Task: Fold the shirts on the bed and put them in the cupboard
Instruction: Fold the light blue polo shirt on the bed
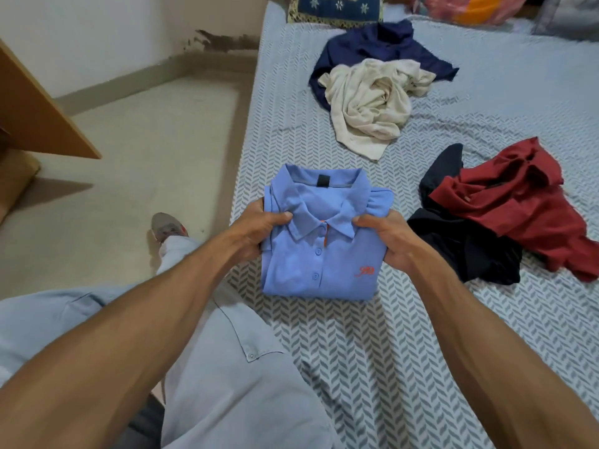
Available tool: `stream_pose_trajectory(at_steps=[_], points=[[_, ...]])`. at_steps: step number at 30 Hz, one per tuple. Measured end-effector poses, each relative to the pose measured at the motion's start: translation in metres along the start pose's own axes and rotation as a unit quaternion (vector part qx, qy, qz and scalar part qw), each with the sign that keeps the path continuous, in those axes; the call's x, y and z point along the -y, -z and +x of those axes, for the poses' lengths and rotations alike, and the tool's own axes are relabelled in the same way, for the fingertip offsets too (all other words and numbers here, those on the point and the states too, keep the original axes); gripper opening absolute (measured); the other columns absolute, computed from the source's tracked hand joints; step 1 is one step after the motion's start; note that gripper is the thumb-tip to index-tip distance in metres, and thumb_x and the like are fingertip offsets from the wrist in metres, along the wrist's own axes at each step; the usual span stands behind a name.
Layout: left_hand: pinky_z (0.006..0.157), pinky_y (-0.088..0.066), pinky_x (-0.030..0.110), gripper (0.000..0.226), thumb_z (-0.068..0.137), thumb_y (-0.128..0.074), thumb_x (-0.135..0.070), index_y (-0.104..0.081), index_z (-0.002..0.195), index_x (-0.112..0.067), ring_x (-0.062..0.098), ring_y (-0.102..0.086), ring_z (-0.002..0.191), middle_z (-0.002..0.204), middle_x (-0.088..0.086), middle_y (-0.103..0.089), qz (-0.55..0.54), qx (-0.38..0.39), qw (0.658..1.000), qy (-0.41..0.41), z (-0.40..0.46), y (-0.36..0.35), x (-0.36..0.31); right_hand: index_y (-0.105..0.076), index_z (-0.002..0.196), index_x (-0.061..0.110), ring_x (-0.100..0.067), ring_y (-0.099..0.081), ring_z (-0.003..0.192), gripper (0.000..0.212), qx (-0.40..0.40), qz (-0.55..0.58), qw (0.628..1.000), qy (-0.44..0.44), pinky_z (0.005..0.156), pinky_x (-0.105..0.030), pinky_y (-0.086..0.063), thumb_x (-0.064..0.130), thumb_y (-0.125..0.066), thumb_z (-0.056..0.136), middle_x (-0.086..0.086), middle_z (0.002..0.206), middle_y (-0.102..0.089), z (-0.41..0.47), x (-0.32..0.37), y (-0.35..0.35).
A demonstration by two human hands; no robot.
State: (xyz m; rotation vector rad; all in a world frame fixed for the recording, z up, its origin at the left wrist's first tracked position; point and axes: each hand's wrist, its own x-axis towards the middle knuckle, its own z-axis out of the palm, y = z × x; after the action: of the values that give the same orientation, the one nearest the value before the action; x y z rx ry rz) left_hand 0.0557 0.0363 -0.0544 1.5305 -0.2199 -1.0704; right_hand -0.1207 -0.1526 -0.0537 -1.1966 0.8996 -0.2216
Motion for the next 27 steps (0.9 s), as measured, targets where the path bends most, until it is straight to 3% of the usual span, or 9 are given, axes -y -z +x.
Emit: stream_pose_trajectory(at_steps=[6, 11, 15, 27], points=[[0.068, -0.06, 0.032, 0.017, 0.096, -0.064, -0.003, -0.069, 0.111, -0.01, 0.021, -0.074, 0.086, 0.095, 0.006, -0.077, 0.002, -0.018, 0.997, -0.071, -0.064, 0.048, -0.051, -0.072, 0.114, 0.005, -0.03, -0.074, 0.094, 0.031, 0.083, 0.004, 0.995, 0.063, 0.07, -0.037, -0.06, 0.009, -0.079, 0.084, -0.015, 0.107, -0.076, -0.032, 0.051, -0.055], [0.086, -0.06, 0.04, 0.029, 0.095, -0.068, -0.009, -0.064, 0.124, -0.006, 0.028, -0.072, 0.105, 0.115, 0.012, -0.074, 0.009, -0.057, 0.991, -0.122, -0.117, 0.096, -0.088, -0.072, 0.104, 0.006, -0.025, -0.075, 0.084, 0.021, 0.128, 0.009, 0.985, 0.113, 0.066, -0.035, -0.061, 0.0, -0.076, 0.084, -0.012, 0.096, -0.078, -0.062, 0.09, -0.112], [0.084, -0.059, 0.04, 0.03, 0.095, -0.069, -0.014, -0.064, 0.124, -0.009, 0.026, -0.073, 0.105, 0.114, 0.008, -0.075, -0.006, -0.082, 0.986, -0.146, -0.141, 0.133, -0.106, -0.072, 0.103, 0.007, -0.025, -0.076, 0.085, 0.02, 0.15, -0.008, 0.98, 0.131, 0.067, -0.035, -0.061, 0.003, -0.077, 0.084, -0.012, 0.096, -0.078, -0.069, 0.111, -0.159], [0.089, -0.058, 0.042, 0.031, 0.098, -0.066, -0.024, -0.063, 0.127, -0.012, 0.025, -0.072, 0.108, 0.117, 0.007, -0.075, -0.057, -0.121, 0.986, -0.097, -0.095, 0.275, -0.104, -0.072, 0.107, 0.008, -0.021, -0.075, 0.084, 0.022, 0.155, -0.064, 0.981, 0.096, 0.069, -0.035, -0.061, 0.004, -0.076, 0.086, -0.007, 0.094, -0.079, 0.015, 0.103, -0.306]])
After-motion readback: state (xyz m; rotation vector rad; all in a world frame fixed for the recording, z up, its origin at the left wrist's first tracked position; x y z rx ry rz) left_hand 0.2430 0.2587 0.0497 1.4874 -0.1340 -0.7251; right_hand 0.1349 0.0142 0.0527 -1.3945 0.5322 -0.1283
